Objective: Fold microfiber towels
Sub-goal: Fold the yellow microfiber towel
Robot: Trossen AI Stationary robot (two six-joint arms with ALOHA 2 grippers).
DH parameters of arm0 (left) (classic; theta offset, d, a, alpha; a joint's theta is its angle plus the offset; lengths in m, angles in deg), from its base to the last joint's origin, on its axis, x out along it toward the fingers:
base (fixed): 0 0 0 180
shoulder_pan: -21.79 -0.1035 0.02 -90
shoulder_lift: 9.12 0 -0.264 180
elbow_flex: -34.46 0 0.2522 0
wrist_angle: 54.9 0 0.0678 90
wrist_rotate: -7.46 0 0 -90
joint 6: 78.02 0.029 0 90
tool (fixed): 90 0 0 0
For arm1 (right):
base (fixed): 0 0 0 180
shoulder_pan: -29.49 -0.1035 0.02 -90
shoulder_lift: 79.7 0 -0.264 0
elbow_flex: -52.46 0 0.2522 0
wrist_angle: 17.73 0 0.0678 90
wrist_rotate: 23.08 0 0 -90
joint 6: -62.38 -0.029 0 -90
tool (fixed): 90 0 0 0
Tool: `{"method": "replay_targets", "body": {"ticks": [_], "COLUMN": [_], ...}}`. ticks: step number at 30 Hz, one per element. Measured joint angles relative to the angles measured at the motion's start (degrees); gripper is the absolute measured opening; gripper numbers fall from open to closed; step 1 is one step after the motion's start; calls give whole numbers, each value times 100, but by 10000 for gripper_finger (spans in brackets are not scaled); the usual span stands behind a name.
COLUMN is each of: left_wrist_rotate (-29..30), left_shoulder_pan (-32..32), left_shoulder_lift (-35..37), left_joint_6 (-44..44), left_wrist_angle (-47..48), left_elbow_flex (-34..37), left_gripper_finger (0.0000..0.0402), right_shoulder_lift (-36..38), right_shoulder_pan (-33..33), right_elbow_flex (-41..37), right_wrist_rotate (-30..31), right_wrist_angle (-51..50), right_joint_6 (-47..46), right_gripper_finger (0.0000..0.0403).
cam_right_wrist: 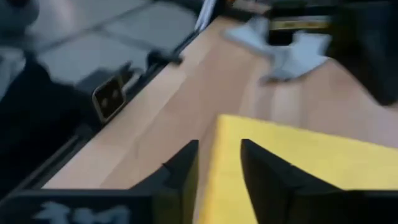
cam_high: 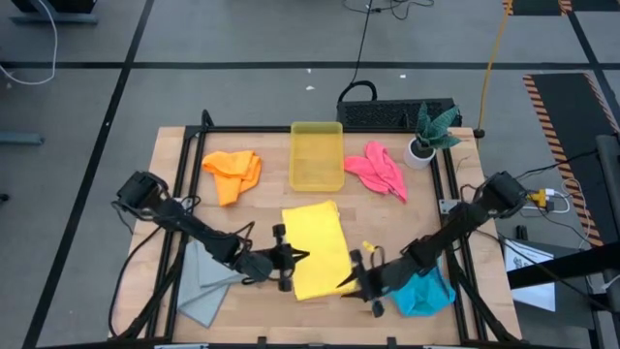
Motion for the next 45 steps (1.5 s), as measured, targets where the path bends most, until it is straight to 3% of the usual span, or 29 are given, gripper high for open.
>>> {"method": "replay_targets", "body": {"ticks": [6,13,22,30,37,45], "left_wrist_rotate": [11,66,-67,-116,-129,-342], "left_shoulder_pan": [-190,-208,-416,-699,-848,-885], "left_shoulder_lift": [-341,-352,-352,-352,-352,-868], "left_joint_6": [-546,-1066,-1119,-1432,-1860,-1956], "left_wrist_angle": [194,601,181,519,1292,917], "left_elbow_flex": [7,7,7,7,117,149], "left_gripper_finger": [14,9,16,9,4,17], "right_shoulder_lift": [-709,-1320,-1685,-1706,-1407,-920], "right_shoulder_pan": [0,92,416,409,374,376], "right_elbow_flex": [967,1325,1396,1401,1375,1379], "right_wrist_rotate": [6,31,167,156,-612,-1482], "right_wrist_angle": [-1570,-1629,-1557,-1697,-1906,-1661], "right_joint_6": [-20,43,-44,-323,-895,-2253], "right_gripper_finger": [169,167,124,11,12,4]}}
